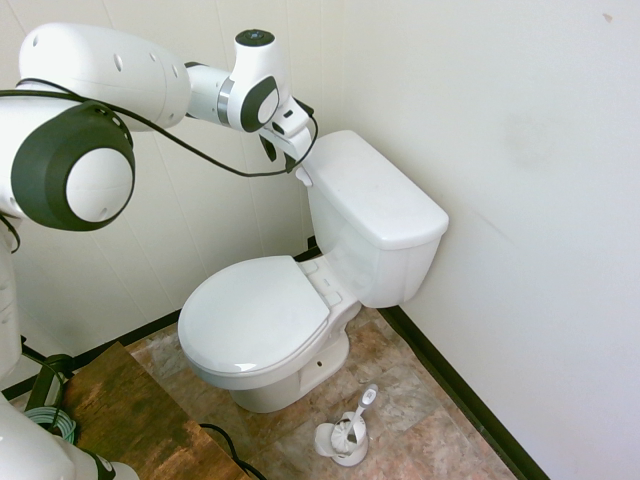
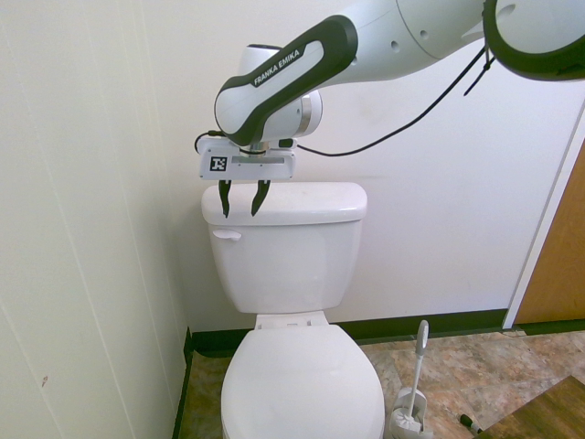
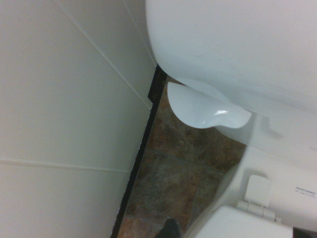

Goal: Flush the toilet

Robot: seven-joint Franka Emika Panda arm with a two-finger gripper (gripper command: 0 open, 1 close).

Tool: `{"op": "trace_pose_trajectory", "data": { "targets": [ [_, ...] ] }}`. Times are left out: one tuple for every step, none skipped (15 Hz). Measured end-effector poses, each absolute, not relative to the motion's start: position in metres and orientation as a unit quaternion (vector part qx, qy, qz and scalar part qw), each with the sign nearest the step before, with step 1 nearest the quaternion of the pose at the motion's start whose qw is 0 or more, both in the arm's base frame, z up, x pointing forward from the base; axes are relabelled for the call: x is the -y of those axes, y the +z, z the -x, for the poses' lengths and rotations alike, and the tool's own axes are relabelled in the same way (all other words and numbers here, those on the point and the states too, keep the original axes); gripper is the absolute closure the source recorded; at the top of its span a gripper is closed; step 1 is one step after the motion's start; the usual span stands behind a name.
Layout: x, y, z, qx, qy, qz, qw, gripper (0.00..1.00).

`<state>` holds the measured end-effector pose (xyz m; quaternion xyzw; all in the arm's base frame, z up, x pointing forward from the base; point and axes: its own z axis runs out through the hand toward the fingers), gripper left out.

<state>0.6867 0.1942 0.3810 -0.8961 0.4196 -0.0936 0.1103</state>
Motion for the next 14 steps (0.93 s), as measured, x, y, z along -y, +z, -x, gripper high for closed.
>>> {"op": "trace_pose_trajectory", "data": {
  "targets": [
    [-0.196, 0.377, -0.693, -0.42, -0.097, 0.896, 0.111, 1.0],
    [-0.196, 0.371, -0.699, -0.421, -0.1, 0.895, 0.11, 1.0],
    [-0.196, 0.366, -0.705, -0.423, -0.102, 0.894, 0.109, 1.0],
    [-0.196, 0.359, -0.711, -0.424, -0.103, 0.893, 0.108, 1.0],
    [-0.198, 0.353, -0.715, -0.425, -0.104, 0.893, 0.107, 1.0],
    [-0.202, 0.348, -0.72, -0.426, -0.105, 0.893, 0.106, 1.0],
    [-0.207, 0.345, -0.723, -0.426, -0.109, 0.892, 0.106, 1.0],
    [-0.213, 0.345, -0.727, -0.426, -0.113, 0.891, 0.108, 1.0],
    [-0.217, 0.346, -0.729, -0.426, -0.117, 0.89, 0.109, 1.0],
    [-0.219, 0.347, -0.732, -0.427, -0.121, 0.889, 0.11, 1.0],
    [-0.218, 0.346, -0.736, -0.43, -0.124, 0.888, 0.11, 1.0],
    [-0.216, 0.342, -0.74, -0.432, -0.126, 0.886, 0.109, 1.0],
    [-0.213, 0.338, -0.743, -0.435, -0.127, 0.885, 0.107, 1.0],
    [-0.212, 0.335, -0.746, -0.437, -0.128, 0.884, 0.107, 1.0]
  ]
}}
